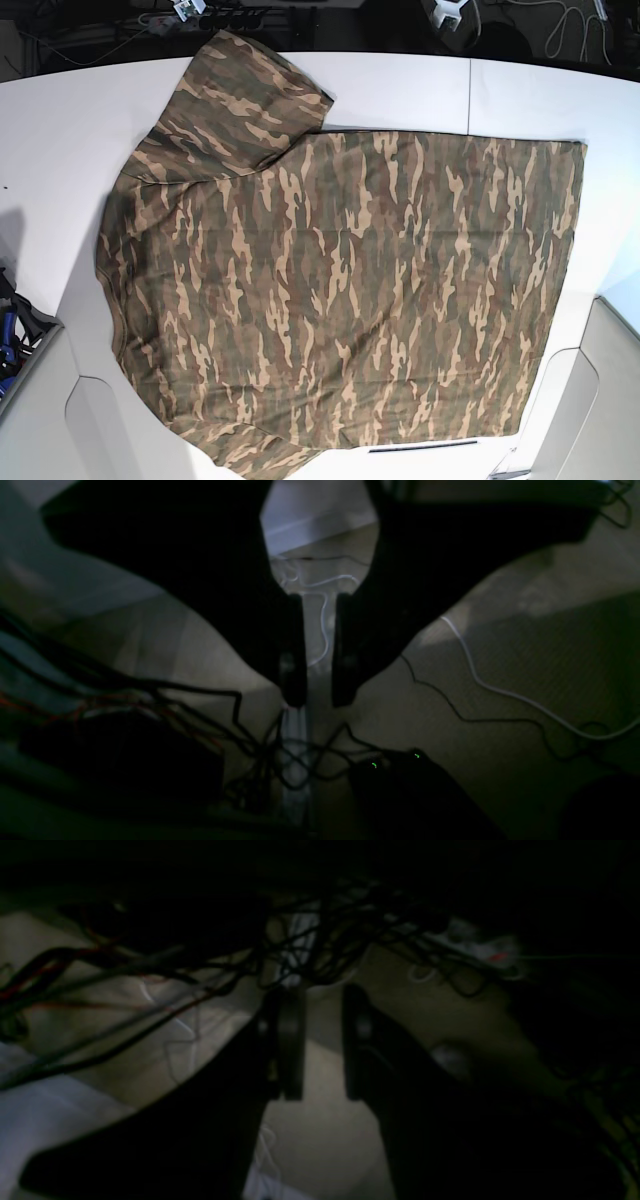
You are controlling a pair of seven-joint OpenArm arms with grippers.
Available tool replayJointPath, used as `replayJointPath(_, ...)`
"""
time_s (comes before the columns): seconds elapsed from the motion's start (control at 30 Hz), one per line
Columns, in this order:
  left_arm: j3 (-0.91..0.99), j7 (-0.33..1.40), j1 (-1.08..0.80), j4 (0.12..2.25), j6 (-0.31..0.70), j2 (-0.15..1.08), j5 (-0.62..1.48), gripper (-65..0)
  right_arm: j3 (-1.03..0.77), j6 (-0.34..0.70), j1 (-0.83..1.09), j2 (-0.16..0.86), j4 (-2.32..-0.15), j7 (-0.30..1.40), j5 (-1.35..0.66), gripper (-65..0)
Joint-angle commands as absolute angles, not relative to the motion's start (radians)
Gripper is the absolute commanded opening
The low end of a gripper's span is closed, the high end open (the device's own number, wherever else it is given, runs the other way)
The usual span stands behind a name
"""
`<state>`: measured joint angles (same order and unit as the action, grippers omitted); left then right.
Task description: Fold the T-shirt properly
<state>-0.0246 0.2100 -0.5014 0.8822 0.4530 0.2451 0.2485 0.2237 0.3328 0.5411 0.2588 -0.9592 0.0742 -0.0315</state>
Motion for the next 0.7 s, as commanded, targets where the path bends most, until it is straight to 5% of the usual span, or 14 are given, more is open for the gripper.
replayJointPath(0.0, -0.011, 0.212, -0.538, 0.917, 0.461, 0.25, 0.26, -52.3, 0.224, 0.345, 0.587, 0.275, -1.005, 0.064, -0.039, -51.7)
replayJointPath(0.37, 0.162, 0.275, -0.779, 1.316, 0.461, 0.25, 0.276, -52.3, 0.219, 0.344, 0.839, 0.35, -1.374, 0.066, -0.038, -51.8)
replayJointPath(0.67, 0.281, 0.398, -0.876, 1.6, 0.461, 0.267, 0.35, -52.1, 0.178, 0.344, 0.895, 0.349, -1.66, 0.252, -0.102, -51.8)
